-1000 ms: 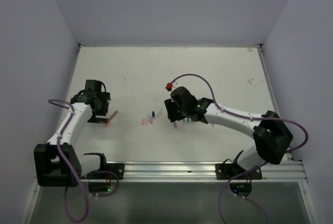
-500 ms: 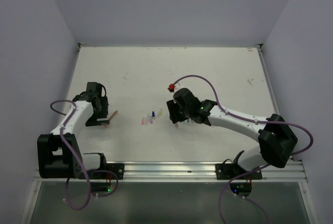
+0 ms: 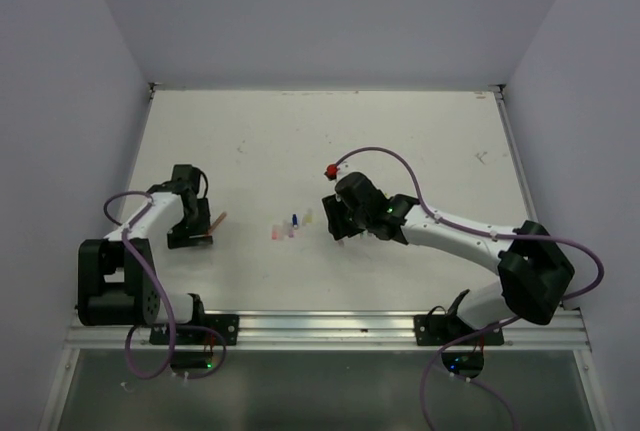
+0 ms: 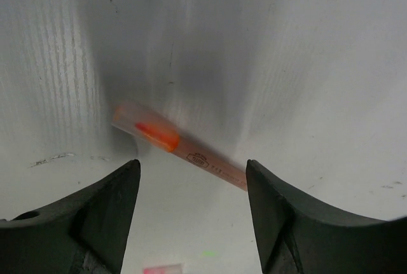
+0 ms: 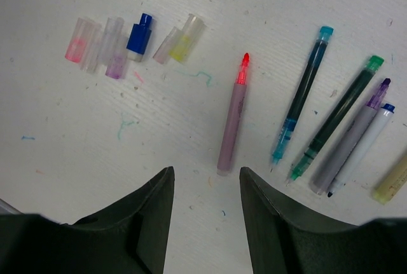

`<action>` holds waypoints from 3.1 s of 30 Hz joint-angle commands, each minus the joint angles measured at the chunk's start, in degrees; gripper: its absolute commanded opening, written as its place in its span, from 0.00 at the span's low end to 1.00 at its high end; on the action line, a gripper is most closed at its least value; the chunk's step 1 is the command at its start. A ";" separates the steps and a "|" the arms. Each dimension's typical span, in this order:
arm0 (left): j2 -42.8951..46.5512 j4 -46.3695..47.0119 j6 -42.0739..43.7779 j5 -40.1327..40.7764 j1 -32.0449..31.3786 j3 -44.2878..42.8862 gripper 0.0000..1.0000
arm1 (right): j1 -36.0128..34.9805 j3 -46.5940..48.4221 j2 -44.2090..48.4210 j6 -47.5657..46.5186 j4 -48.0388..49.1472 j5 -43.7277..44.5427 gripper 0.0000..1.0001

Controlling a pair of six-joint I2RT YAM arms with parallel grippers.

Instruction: Open the pen caps

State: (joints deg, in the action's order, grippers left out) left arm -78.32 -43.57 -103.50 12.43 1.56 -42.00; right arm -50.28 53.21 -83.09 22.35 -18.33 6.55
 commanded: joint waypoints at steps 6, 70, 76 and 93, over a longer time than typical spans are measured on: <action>-3.32 1.73 -2.14 1.99 0.81 0.78 0.54 | 0.18 -0.48 2.84 -0.90 1.45 1.80 0.50; 29.72 49.38 47.25 -22.82 -32.68 14.06 0.51 | 0.18 -6.53 -0.59 13.16 29.66 -25.44 0.00; 26.39 48.14 50.15 -20.51 -32.68 10.01 0.64 | 0.18 -9.00 0.64 14.56 32.03 -29.04 0.00; 21.02 53.77 48.40 -24.99 -32.68 11.50 0.35 | 0.10 -8.12 0.91 17.46 35.11 -31.42 0.00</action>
State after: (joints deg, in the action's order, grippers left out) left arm -56.73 6.42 -55.46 -11.14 -30.89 -30.39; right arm -50.19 43.68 -82.19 38.65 12.97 -23.57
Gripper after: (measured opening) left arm 0.392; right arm 0.157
